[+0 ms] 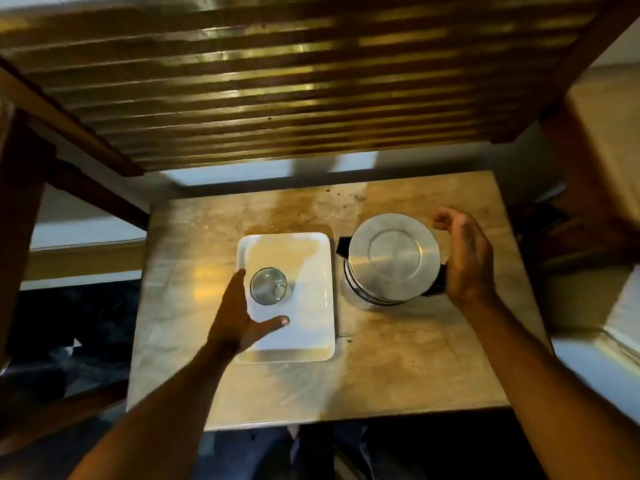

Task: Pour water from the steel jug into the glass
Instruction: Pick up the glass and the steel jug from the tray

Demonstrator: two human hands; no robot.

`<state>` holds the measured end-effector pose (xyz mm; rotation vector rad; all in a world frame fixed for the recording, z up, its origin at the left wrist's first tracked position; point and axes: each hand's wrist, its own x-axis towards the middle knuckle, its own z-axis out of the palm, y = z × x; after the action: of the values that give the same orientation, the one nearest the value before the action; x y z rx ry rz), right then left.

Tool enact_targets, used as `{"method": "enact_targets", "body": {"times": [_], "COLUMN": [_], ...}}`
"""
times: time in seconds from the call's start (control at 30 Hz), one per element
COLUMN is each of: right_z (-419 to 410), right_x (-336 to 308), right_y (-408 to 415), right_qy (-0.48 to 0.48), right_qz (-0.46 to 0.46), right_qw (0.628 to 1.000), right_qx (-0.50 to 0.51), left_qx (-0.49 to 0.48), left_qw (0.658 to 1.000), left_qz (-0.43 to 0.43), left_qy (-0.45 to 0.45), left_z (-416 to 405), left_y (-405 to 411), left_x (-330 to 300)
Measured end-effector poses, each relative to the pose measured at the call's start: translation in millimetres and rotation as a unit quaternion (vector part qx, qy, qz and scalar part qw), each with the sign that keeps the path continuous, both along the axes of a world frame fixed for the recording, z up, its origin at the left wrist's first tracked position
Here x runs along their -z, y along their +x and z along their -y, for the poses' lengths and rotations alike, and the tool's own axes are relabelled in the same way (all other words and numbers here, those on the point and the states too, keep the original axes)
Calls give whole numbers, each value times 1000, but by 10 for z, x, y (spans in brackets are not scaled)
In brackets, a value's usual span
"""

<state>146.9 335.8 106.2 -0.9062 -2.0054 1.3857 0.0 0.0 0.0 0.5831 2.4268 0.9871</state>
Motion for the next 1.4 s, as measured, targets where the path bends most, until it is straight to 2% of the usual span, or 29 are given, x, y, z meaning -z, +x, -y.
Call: {"method": "enact_targets", "body": {"times": [0.1, 0.17, 0.27, 0.33, 0.57, 0.7, 0.83, 1.0, 1.23, 1.33, 1.4], "right_z": [26, 129, 335, 438, 555, 617, 721, 882, 775, 802, 810], "right_x": [97, 232, 404, 500, 532, 466, 354, 312, 165, 101, 51], "right_y": [68, 155, 283, 310, 337, 343, 238, 169, 10, -53, -149], "right_qy": [-22, -93, -251, -288, -264, -243, -218, -179, -231, -247, -225], "right_qz": [-30, -40, -60, -52, -10, 17, -46, -65, -30, -33, -35], "right_qw": [999, 994, 964, 955, 964, 963, 963, 970, 948, 951, 960], "right_qx": [27, 42, 55, 46, -29, -112, -150, -152, -215, -181, -160], "left_qx": [-110, -149, -217, -246, -213, -199, -172, -175, -184, -199, -196], "left_qw": [994, 989, 975, 967, 973, 977, 982, 982, 981, 978, 979], "left_qz": [21, 14, 2, -8, -44, -43, -49, -36, -18, 1, -2], "left_qy": [-15, -7, 38, 62, 71, 69, 65, 63, 55, 55, 55], "left_z": [-99, -200, -345, -387, -402, -377, -360, -357, -286, -342, -403], "left_y": [212, 355, 370, 364, 298, 275, 271, 293, 337, 342, 309], "left_x": [167, 247, 280, 299, 312, 301, 258, 220, 141, 34, -75]}}
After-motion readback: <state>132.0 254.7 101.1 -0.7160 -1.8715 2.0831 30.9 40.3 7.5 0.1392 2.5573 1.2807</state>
